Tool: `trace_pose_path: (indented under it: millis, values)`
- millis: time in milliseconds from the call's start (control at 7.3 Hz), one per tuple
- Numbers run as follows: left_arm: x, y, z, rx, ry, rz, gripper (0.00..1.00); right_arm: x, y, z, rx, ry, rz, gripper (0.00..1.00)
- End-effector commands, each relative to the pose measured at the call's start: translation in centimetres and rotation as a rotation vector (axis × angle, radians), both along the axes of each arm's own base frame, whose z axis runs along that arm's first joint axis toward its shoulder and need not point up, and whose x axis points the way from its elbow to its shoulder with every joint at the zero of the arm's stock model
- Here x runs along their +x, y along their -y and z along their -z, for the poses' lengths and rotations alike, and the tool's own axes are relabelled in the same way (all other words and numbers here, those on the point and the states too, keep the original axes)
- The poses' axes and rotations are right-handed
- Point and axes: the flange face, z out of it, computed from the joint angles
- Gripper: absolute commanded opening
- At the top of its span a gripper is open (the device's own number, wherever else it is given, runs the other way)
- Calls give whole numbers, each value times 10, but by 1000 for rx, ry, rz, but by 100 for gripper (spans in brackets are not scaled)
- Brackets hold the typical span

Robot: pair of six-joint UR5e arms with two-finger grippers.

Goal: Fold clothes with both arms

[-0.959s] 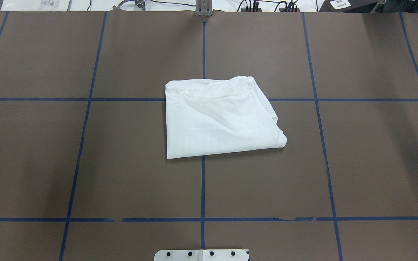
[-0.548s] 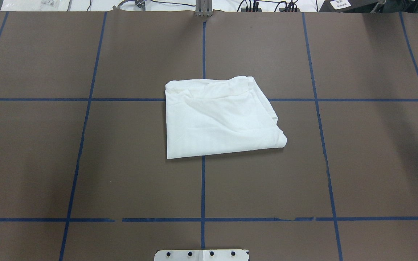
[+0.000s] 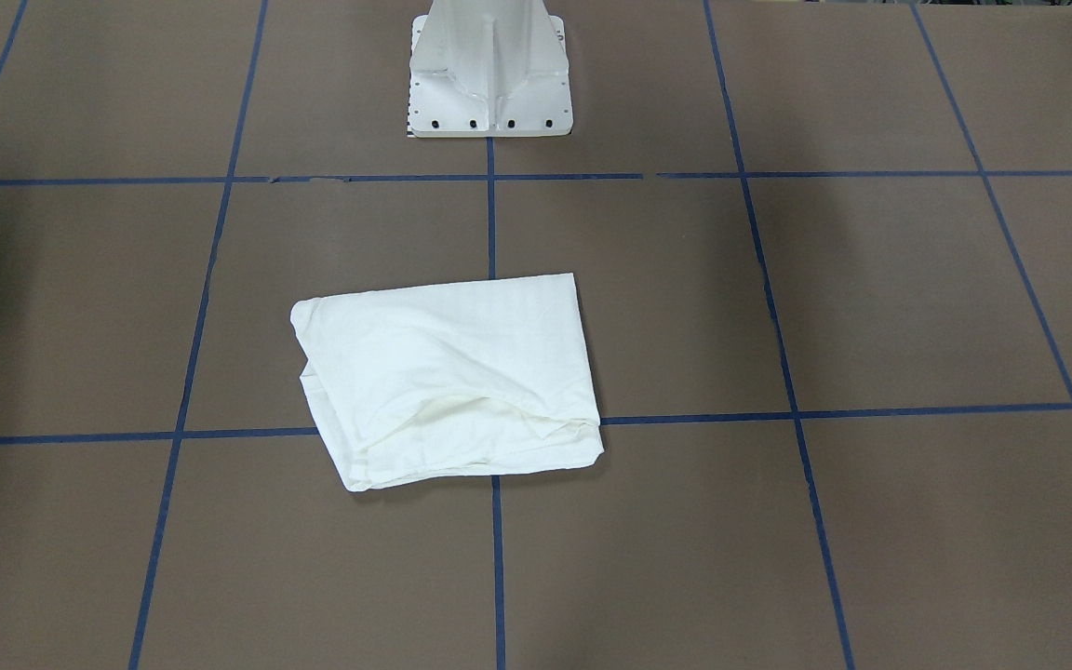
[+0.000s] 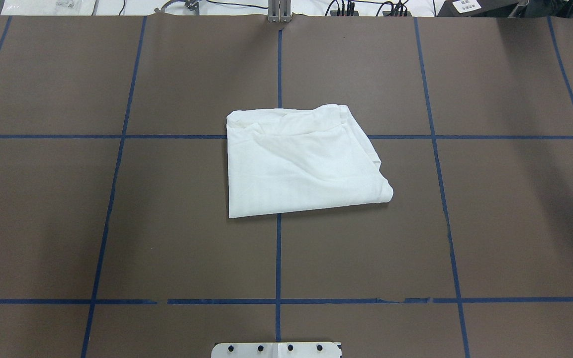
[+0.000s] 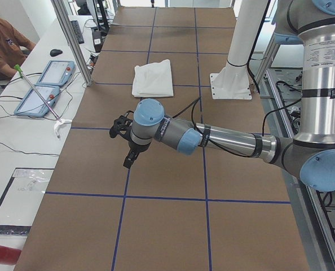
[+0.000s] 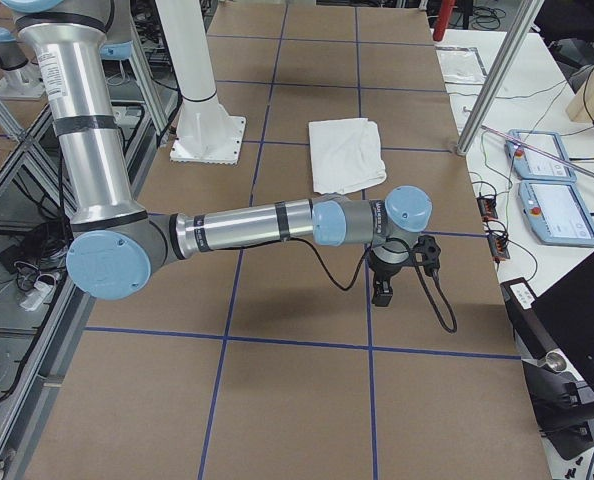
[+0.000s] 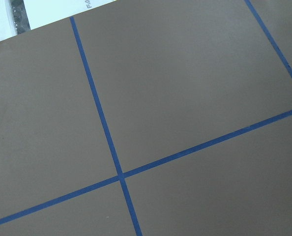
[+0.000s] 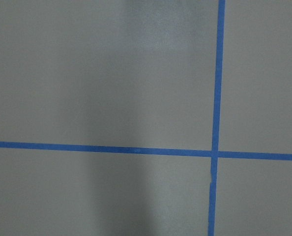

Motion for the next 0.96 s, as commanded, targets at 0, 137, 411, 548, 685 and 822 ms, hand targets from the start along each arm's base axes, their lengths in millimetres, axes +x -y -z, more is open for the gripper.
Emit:
trace_pose_path:
  millis: [0, 137, 411, 548, 685, 822]
  values:
    - [0, 0, 4, 8, -5, -3, 99, -1, 1, 7, 9, 1, -3, 100]
    - [1, 0, 4, 6, -5, -4, 100, 0, -1, 20, 35, 3, -6, 100]
    - [1, 0, -2, -6, -5, -4, 100, -3, -6, 34, 62, 13, 0, 100]
    - [1, -2, -3, -8, -5, -4, 99, -7, -4, 47, 89, 13, 6, 100]
    - [0, -3, -5, -8, -5, -3, 100, -10, -5, 51, 96, 14, 12, 100]
    - [1, -3, -3, -3, -5, -4, 100, -10, -8, 46, 87, 15, 12, 100]
